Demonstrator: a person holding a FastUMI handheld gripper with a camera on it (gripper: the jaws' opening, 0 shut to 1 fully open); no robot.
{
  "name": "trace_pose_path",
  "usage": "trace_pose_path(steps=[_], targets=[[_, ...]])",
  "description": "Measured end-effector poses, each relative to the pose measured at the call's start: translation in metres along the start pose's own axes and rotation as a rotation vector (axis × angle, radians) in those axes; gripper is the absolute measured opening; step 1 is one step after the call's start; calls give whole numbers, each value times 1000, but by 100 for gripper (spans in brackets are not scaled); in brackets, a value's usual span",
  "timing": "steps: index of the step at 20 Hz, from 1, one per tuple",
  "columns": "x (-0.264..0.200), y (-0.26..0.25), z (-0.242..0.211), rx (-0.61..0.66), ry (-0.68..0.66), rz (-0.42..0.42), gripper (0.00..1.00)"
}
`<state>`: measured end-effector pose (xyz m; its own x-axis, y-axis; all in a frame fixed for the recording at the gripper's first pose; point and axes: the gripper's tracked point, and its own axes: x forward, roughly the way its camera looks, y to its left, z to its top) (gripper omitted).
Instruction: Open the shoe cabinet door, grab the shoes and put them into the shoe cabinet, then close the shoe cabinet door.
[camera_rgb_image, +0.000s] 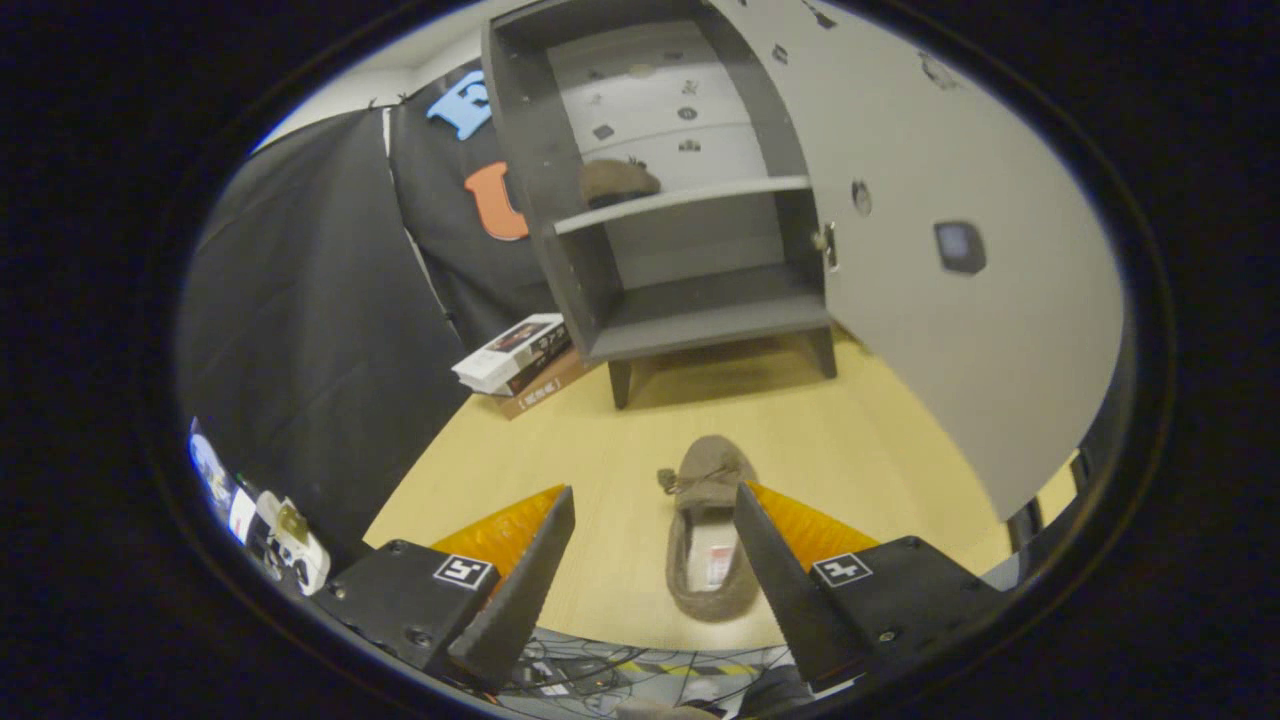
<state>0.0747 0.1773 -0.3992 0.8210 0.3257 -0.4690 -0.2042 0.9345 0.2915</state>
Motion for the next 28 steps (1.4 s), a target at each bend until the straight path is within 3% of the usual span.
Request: trace_pose_path(steps=[6, 12, 15, 16, 18, 19, 22, 28], targets=[[87, -15, -51, 49, 171, -21, 100], [144, -26, -38, 22, 180, -82, 97], [150, -31, -36, 10, 179, -105, 97], [153, -36, -38, -4, 179, -127, 93], [152, -46, -39, -30, 190, -170, 76], [151, -56, -39, -33, 199, -206, 60], [151, -45, -40, -34, 235, -110, 12], [130, -46, -22, -93, 222, -135, 5]])
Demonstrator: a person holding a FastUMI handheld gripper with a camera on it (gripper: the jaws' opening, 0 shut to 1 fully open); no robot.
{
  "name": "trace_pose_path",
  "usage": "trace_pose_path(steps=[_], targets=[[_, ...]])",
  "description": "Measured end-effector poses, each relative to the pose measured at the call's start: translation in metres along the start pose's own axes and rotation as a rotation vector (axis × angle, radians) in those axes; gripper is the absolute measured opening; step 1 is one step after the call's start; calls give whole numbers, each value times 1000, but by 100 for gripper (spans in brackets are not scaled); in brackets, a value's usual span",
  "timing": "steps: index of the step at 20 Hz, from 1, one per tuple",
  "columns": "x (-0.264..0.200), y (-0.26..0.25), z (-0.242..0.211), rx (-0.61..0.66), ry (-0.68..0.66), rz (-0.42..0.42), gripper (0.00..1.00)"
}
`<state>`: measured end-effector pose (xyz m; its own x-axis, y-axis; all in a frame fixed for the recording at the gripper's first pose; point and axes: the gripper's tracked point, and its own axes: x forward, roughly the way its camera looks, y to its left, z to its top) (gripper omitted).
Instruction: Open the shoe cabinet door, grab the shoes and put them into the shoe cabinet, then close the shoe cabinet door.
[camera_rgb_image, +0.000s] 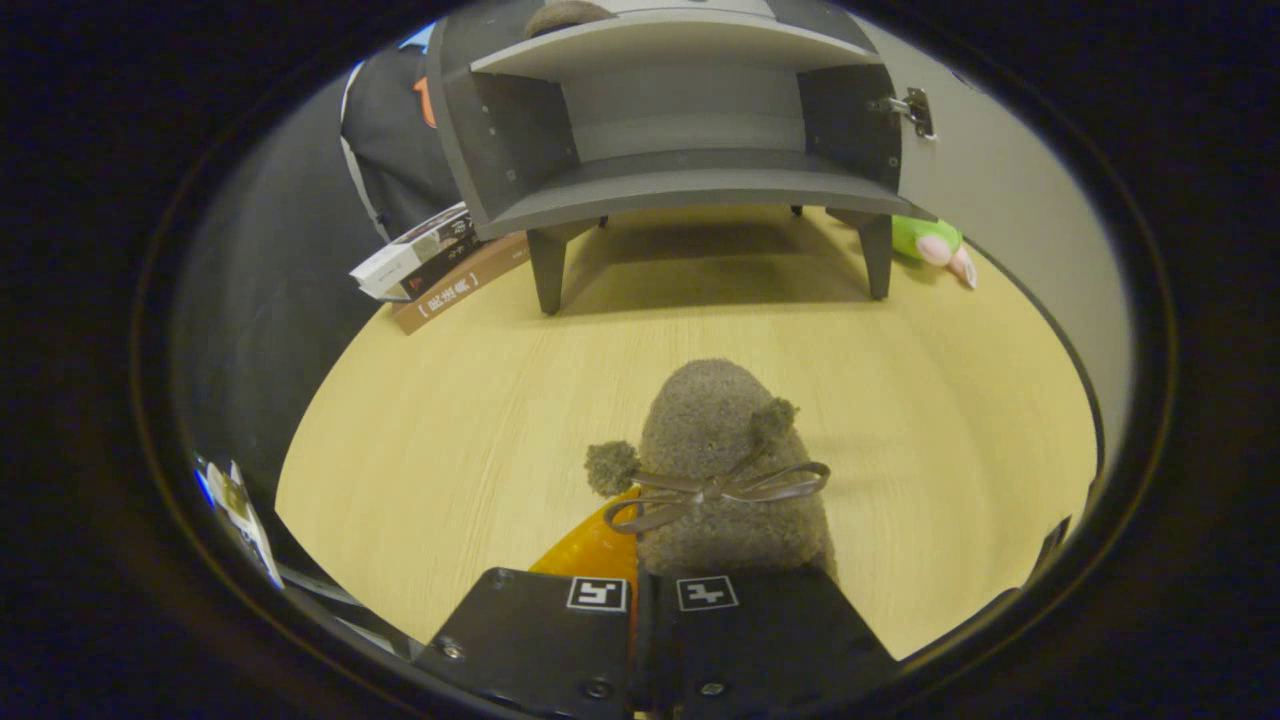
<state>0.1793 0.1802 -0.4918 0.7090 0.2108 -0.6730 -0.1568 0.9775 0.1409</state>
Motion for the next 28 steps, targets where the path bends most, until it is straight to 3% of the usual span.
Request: trace_pose_path(steps=[5, 15, 24, 28], targets=[[-53, -2, 42, -40, -110, -20, 5], [-172, 8, 185, -98, -383, -41, 5], [-195, 12, 316, -175, -546, -67, 5], [-188, 14, 379, -130, -581, -47, 5]])
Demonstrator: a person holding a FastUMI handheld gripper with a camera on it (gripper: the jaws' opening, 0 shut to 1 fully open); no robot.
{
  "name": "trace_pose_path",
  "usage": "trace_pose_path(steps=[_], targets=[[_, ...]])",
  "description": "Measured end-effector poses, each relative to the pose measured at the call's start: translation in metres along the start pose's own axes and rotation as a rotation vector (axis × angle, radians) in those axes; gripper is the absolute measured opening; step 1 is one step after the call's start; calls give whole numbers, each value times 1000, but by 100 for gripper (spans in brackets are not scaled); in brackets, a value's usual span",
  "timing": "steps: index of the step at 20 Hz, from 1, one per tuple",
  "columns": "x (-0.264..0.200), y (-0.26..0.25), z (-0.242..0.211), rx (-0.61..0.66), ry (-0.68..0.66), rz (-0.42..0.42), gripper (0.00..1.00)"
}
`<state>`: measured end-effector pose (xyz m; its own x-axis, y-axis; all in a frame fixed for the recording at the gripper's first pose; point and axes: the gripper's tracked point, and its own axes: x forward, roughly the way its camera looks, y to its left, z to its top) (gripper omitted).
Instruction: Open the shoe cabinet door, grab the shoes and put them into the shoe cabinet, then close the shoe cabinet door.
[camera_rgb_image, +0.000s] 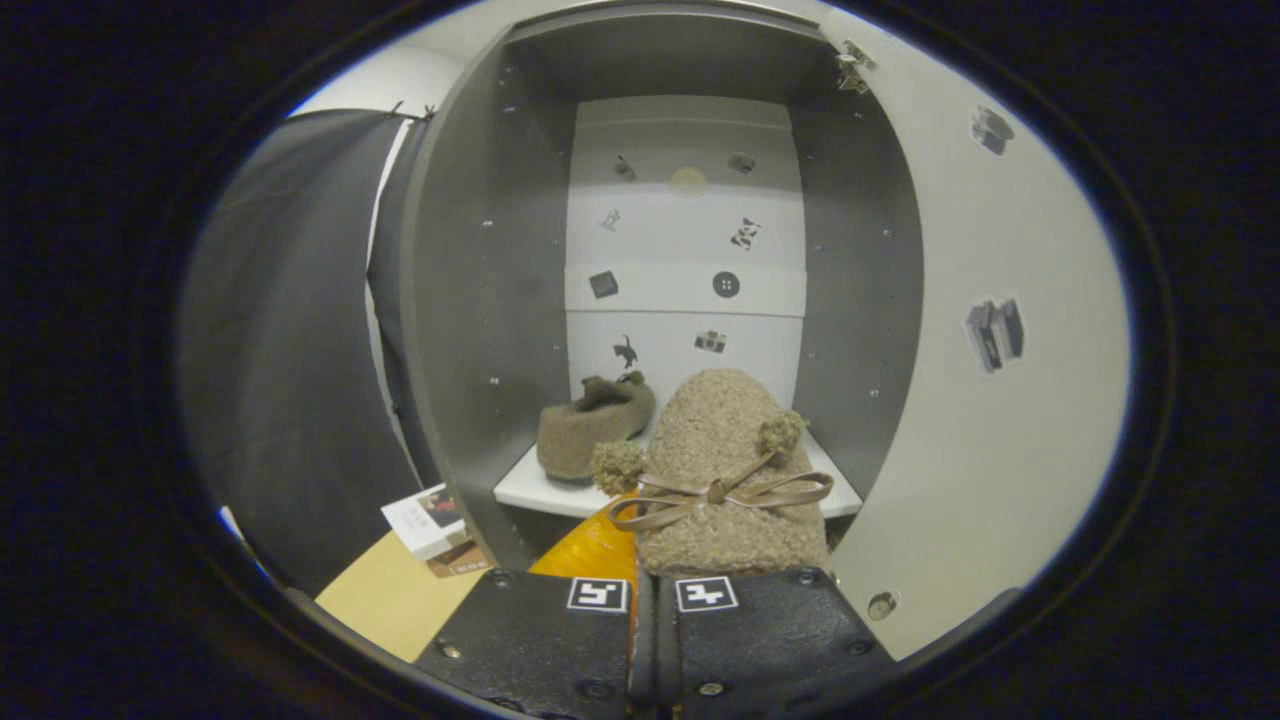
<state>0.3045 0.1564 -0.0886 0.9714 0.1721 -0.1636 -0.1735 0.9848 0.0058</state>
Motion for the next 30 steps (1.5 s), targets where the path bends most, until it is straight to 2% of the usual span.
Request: trace_pose_path(steps=[3, 7, 13, 16, 25, 29, 30], targets=[[36, -8, 34, -6, -37, -6, 5], [90, -21, 55, 27, -18, -22, 5], [173, -41, 48, 16, 48, -63, 5], [198, -42, 37, 21, 89, -68, 5], [232, -49, 3, 98, 254, -78, 5], [230, -48, 3, 78, 264, -96, 12], [227, -43, 5, 80, 260, -80, 17]])
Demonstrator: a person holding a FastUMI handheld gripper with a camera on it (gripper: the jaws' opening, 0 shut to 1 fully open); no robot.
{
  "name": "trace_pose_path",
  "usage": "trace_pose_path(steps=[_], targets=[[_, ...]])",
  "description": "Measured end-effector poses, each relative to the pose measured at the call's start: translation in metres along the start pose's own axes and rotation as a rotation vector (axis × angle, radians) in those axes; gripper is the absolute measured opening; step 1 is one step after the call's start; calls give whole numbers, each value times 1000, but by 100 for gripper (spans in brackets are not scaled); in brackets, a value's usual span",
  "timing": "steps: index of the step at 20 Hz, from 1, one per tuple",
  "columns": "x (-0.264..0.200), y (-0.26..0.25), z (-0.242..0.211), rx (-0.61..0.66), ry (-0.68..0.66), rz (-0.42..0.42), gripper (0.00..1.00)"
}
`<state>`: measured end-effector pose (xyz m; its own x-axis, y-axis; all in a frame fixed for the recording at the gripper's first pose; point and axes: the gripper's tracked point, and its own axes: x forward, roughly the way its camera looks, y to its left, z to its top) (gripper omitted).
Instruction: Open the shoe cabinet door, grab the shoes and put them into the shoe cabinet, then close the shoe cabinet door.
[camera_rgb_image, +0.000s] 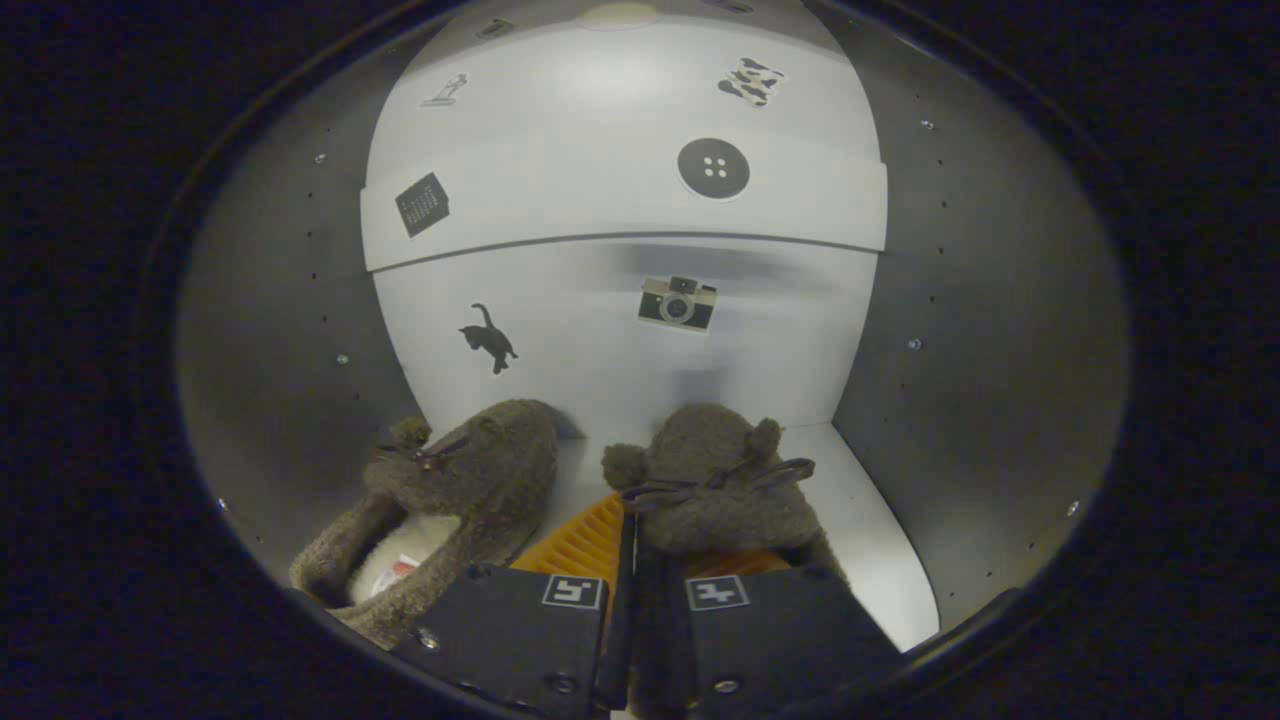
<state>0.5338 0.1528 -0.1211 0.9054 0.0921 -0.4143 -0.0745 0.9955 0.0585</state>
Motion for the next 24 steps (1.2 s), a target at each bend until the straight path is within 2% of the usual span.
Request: trace_pose_path(steps=[6, 7, 12, 16, 19, 24], targets=[[-32, 3, 3, -17, -54, -11, 60], [-38, 2, 2, -32, -66, -22, 64], [-93, 4, 2, -61, -160, -29, 66], [-173, 10, 8, -52, -264, -4, 66], [-242, 10, 1, -59, -330, -2, 100], [-355, 21, -27, -55, -408, 48, 100]])
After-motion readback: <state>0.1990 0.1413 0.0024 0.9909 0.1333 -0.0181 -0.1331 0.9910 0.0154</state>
